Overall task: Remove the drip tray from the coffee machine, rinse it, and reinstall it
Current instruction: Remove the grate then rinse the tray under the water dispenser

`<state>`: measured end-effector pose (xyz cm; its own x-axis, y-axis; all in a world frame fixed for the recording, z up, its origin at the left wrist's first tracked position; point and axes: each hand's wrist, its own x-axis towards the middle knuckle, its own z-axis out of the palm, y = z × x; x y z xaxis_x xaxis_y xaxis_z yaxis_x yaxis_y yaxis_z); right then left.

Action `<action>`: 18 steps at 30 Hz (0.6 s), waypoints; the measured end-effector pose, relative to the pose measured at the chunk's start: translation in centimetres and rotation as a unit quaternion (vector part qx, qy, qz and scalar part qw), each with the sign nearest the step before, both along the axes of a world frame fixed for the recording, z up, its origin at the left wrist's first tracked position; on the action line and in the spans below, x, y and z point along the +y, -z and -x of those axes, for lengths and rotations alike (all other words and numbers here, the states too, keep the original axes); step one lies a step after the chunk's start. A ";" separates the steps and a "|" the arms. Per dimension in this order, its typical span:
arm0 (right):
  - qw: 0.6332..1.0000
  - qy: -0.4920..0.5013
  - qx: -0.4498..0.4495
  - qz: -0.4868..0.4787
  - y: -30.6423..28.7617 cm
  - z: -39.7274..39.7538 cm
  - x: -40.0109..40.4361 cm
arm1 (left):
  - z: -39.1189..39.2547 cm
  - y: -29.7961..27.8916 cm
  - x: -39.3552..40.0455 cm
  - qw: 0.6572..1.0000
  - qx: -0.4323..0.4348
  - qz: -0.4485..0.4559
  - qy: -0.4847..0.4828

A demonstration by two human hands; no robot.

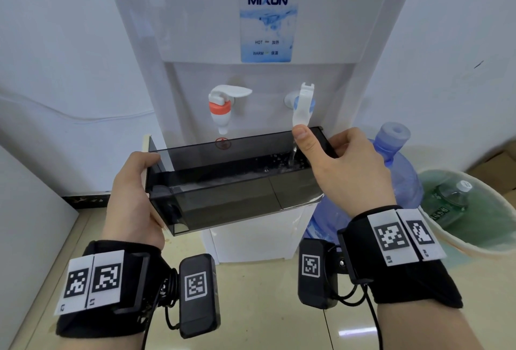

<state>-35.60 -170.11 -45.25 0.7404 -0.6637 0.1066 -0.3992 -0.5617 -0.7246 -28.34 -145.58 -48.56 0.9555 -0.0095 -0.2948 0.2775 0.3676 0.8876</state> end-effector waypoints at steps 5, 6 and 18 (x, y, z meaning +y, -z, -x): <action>1.000 0.000 0.005 -0.010 0.2 0.3 0.3 | 0.2 0.2 0.3 1.000 0.003 -0.010 -0.002; 1.000 -0.001 0.006 -0.012 0.2 0.3 0.4 | 0.3 0.1 0.4 1.000 0.003 -0.011 -0.004; 1.000 -0.003 0.008 -0.010 0.4 0.6 0.7 | 0.6 0.4 0.5 1.000 0.008 -0.004 -0.004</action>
